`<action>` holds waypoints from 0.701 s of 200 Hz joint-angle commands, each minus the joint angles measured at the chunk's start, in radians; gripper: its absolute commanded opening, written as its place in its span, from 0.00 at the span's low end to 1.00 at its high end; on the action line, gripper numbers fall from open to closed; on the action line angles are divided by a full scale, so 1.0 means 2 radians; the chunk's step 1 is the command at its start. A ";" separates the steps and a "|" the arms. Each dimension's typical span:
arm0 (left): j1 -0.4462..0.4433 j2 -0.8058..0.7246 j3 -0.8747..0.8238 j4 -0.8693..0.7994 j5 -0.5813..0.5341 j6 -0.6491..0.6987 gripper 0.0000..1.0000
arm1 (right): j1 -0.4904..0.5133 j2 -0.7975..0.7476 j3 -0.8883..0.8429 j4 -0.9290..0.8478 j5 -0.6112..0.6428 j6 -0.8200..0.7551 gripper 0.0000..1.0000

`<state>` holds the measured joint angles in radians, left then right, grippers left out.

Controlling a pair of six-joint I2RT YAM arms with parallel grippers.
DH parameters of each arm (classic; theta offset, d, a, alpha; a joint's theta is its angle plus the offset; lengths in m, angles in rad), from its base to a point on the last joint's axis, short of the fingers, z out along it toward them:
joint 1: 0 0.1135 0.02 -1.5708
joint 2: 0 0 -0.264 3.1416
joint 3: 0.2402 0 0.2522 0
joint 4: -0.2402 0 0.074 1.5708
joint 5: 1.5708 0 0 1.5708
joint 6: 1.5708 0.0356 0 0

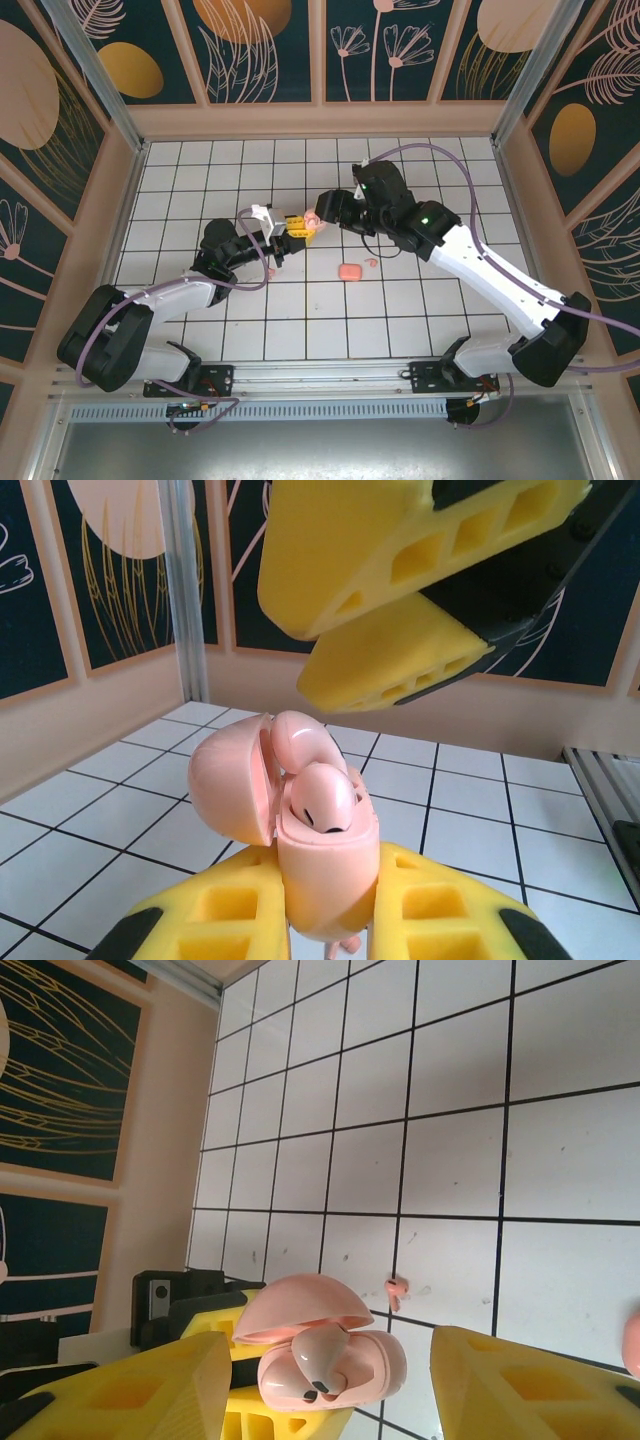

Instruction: Insert wireless bluetooth earbuds into charging case

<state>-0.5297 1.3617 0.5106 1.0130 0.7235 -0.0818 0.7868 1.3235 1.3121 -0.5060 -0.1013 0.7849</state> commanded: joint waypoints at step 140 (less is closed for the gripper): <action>-0.003 -0.016 0.005 0.015 0.006 0.010 0.10 | -0.011 0.014 -0.016 -0.025 -0.012 -0.013 0.42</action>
<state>-0.5297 1.3540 0.5106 1.0061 0.7246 -0.0811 0.7719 1.3476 1.3048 -0.5198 -0.1253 0.7639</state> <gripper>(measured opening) 0.156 0.425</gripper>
